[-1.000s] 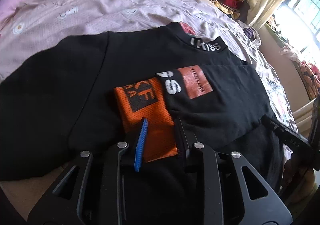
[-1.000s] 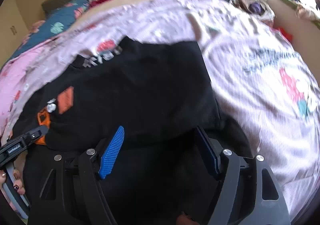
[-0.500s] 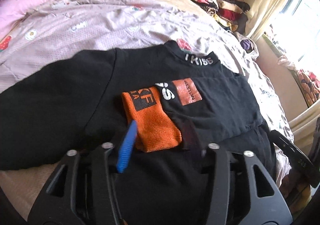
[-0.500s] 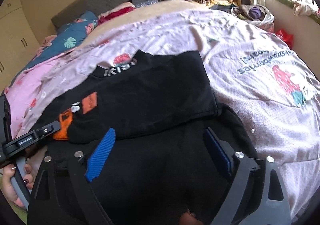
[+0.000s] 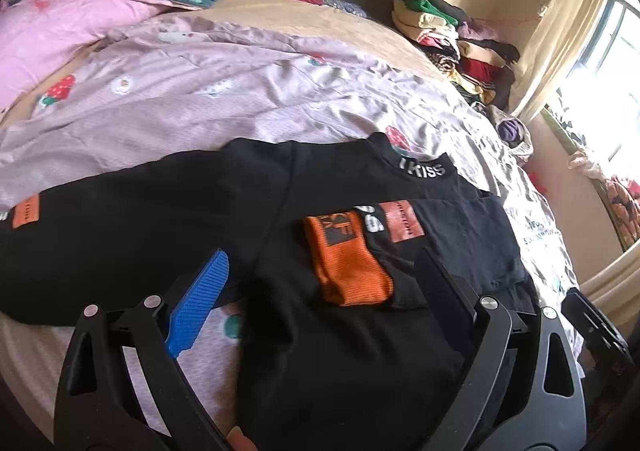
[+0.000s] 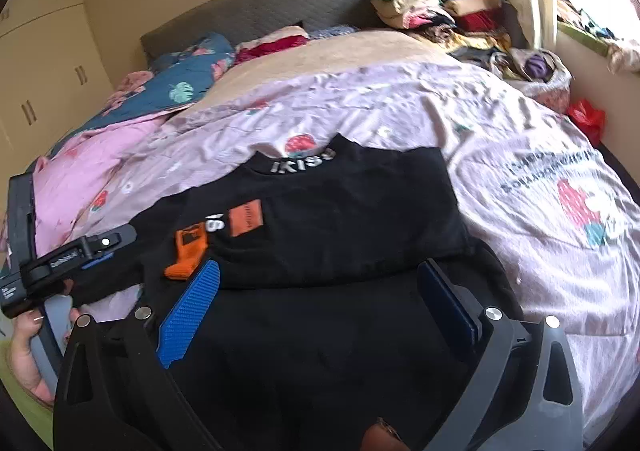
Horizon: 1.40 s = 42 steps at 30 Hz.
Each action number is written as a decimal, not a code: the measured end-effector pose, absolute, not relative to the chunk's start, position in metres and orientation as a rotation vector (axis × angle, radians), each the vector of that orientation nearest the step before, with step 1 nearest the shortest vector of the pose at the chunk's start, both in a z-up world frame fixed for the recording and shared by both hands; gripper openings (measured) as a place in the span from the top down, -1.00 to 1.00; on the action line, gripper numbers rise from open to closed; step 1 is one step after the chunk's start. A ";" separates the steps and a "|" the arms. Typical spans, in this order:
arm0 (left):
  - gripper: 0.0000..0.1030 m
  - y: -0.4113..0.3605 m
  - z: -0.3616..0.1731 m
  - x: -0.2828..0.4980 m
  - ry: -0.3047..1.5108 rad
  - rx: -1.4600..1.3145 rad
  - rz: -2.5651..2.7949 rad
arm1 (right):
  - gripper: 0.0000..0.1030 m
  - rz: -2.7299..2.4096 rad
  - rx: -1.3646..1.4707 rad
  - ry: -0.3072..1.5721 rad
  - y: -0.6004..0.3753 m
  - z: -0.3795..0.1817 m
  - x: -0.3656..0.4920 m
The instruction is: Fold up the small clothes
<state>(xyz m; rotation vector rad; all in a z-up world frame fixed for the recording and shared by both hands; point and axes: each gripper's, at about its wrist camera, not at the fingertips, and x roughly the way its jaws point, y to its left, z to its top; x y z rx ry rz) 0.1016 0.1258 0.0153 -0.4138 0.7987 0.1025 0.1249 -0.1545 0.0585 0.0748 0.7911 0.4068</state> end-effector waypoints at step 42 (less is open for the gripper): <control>-0.80 0.264 -0.014 -0.013 0.792 -0.601 0.416 | -0.91 0.730 -0.205 0.805 0.033 0.066 0.070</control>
